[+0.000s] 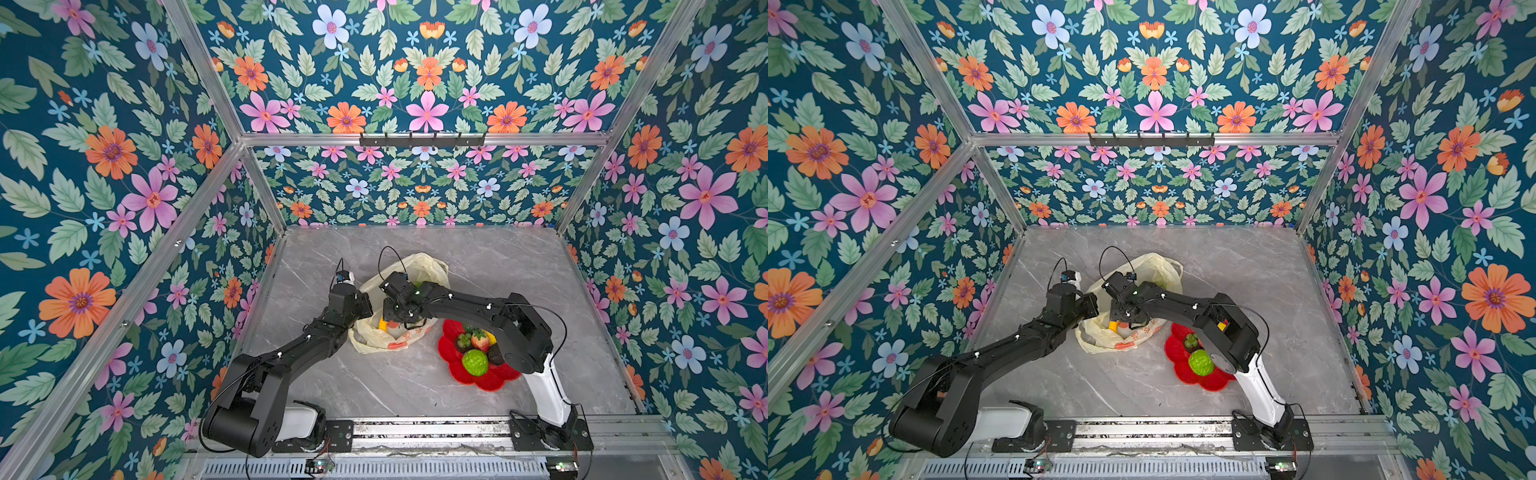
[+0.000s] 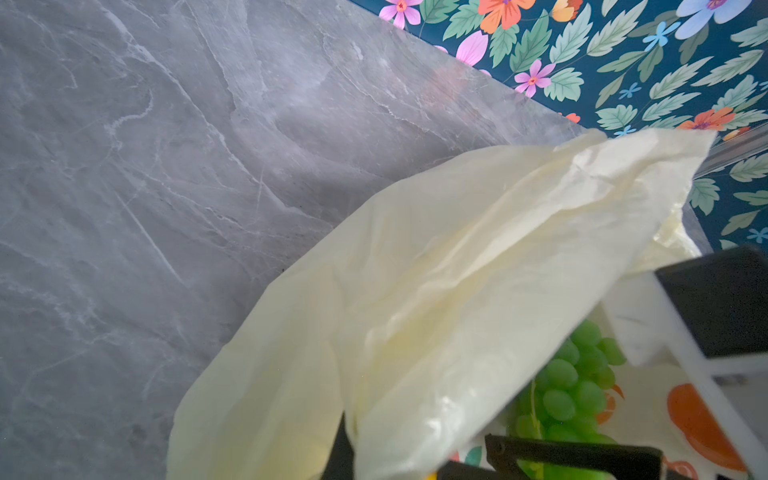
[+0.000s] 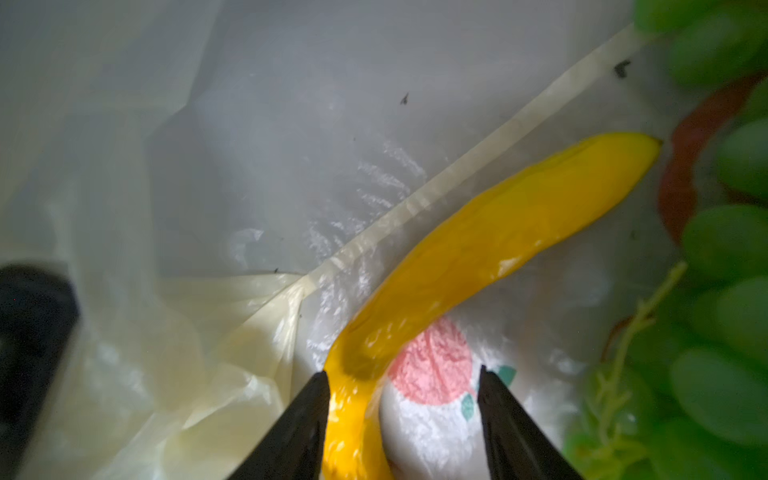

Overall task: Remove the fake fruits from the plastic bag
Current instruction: 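Move the right gripper back over the bag above the yellow banana, then lower the right gripper into the bag and grasp the yellow banana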

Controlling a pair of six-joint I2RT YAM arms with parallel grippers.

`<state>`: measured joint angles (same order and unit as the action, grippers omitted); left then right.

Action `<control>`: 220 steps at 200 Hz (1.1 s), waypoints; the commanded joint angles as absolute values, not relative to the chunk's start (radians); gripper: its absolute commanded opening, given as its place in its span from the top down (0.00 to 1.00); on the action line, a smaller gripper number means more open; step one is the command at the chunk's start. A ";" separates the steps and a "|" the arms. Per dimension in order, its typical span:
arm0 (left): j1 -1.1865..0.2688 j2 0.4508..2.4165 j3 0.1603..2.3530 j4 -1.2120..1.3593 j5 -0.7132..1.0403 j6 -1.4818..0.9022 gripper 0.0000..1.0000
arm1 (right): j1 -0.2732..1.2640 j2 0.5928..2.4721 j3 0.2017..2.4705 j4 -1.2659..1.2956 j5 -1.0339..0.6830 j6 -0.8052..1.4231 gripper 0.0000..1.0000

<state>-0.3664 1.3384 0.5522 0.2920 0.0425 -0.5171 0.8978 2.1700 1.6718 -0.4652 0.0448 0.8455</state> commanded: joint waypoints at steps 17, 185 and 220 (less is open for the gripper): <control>-0.367 1.345 0.558 0.299 0.037 -0.508 1.00 | 0.887 2.226 1.736 -0.496 0.019 0.848 0.40; -0.367 1.347 0.560 0.295 0.029 -0.503 1.00 | 0.866 2.356 1.954 -0.642 0.069 0.725 0.50; -0.367 1.351 0.560 0.293 0.026 -0.502 1.00 | 0.876 2.350 1.960 -0.638 0.066 0.697 0.63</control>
<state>-0.3664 1.3483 0.5522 0.2916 0.0376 -0.5167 0.8673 2.3646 1.9537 -0.6308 0.0547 0.7292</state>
